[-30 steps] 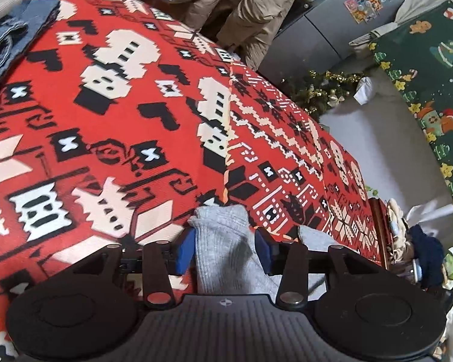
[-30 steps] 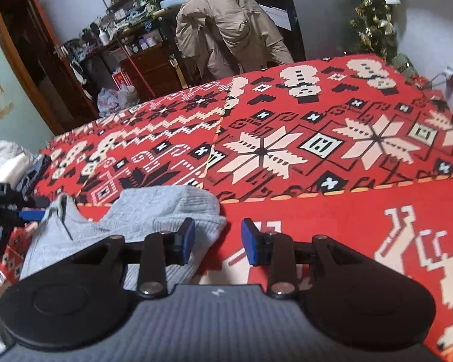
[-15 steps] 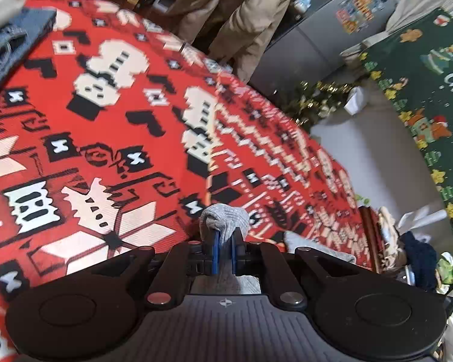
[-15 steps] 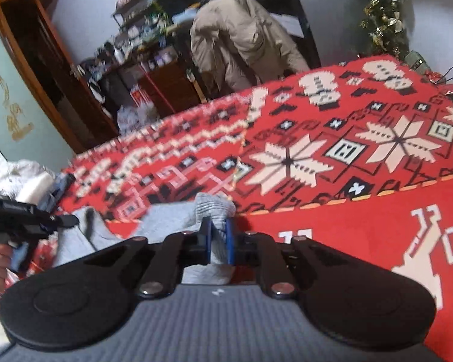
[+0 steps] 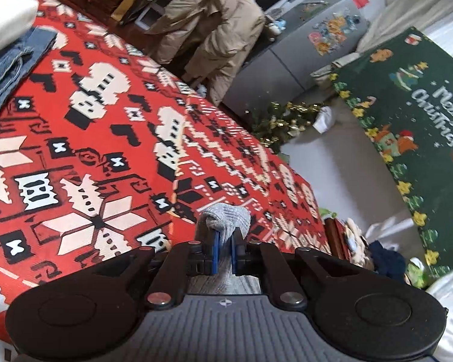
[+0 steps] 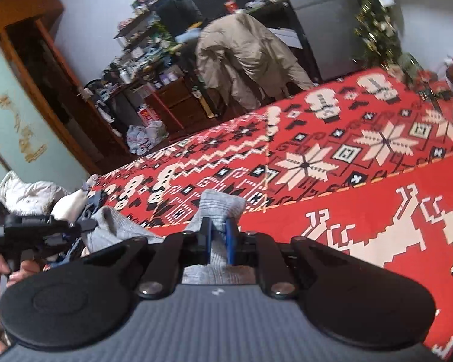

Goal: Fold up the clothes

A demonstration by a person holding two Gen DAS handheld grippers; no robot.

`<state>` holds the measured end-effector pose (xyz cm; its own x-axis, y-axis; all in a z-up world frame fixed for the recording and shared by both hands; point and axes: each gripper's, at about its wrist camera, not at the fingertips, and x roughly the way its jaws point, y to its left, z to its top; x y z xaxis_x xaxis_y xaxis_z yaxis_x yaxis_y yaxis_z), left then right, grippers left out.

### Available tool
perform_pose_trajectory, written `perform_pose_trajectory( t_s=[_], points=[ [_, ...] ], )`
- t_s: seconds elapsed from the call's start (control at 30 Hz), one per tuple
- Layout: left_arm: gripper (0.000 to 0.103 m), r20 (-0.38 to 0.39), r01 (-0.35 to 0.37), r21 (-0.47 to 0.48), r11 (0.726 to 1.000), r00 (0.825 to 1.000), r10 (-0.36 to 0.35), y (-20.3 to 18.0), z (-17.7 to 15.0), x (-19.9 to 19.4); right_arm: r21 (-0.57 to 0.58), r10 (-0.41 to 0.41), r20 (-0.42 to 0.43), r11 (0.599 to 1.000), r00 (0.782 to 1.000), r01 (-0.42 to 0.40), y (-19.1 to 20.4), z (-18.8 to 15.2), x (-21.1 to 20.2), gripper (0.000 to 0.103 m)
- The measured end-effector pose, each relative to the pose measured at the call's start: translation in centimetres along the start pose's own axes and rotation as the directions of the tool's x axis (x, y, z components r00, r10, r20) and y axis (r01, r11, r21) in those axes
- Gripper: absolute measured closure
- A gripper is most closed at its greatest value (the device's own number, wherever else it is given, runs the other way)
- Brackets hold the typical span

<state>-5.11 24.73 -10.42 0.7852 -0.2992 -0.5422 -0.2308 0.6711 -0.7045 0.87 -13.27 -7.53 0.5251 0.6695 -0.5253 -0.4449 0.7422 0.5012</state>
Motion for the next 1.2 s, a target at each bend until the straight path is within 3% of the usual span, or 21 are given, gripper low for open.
perform_pose_trajectory(
  t_s=[0.13, 0.3, 0.67, 0.93, 1.1, 1.17, 1.2],
  points=[
    [0.096, -0.007, -0.050, 0.004, 0.999, 0.999, 0.050, 0.6, 0.8, 2.2, 0.086, -0.038, -0.006, 0.996, 0.999, 0.038, -2.1, 0.7, 3.2, 0.093],
    [0.097, 0.011, -0.106, 0.023, 0.994, 0.994, 0.106, 0.9, 1.4, 3.7, 0.093, -0.072, -0.026, 0.993, 0.997, 0.074, -3.8, 1.1, 7.1, 0.094],
    [0.097, 0.123, -0.127, -0.011, 0.992, 0.984, 0.128, 1.6, 3.2, 4.6, 0.063, -0.078, 0.095, 0.995, 0.992, 0.072, -3.7, 2.7, 10.8, 0.094],
    [0.097, 0.088, -0.203, 0.009, 0.979, 0.976, 0.201, 1.9, 3.4, 6.9, 0.059, -0.135, 0.052, 0.989, 0.989, 0.132, -4.4, 2.6, 13.8, 0.094],
    [0.090, 0.058, -0.214, -0.086, 0.973, 0.974, 0.219, 3.3, 3.6, 6.9, 0.079, -0.145, 0.065, 0.987, 0.987, 0.140, -4.7, 2.9, 13.3, 0.082],
    [0.072, 0.070, -0.212, -0.104, 0.972, 0.973, 0.220, 3.4, 3.9, 6.3, 0.094, -0.145, 0.084, 0.986, 0.986, 0.137, -4.6, 3.3, 12.3, 0.079],
    [0.071, 0.085, -0.211, -0.110, 0.971, 0.972, 0.220, 3.4, 4.0, 5.9, 0.095, -0.148, 0.091, 0.986, 0.985, 0.140, -4.4, 3.4, 11.8, 0.078]
  ],
)
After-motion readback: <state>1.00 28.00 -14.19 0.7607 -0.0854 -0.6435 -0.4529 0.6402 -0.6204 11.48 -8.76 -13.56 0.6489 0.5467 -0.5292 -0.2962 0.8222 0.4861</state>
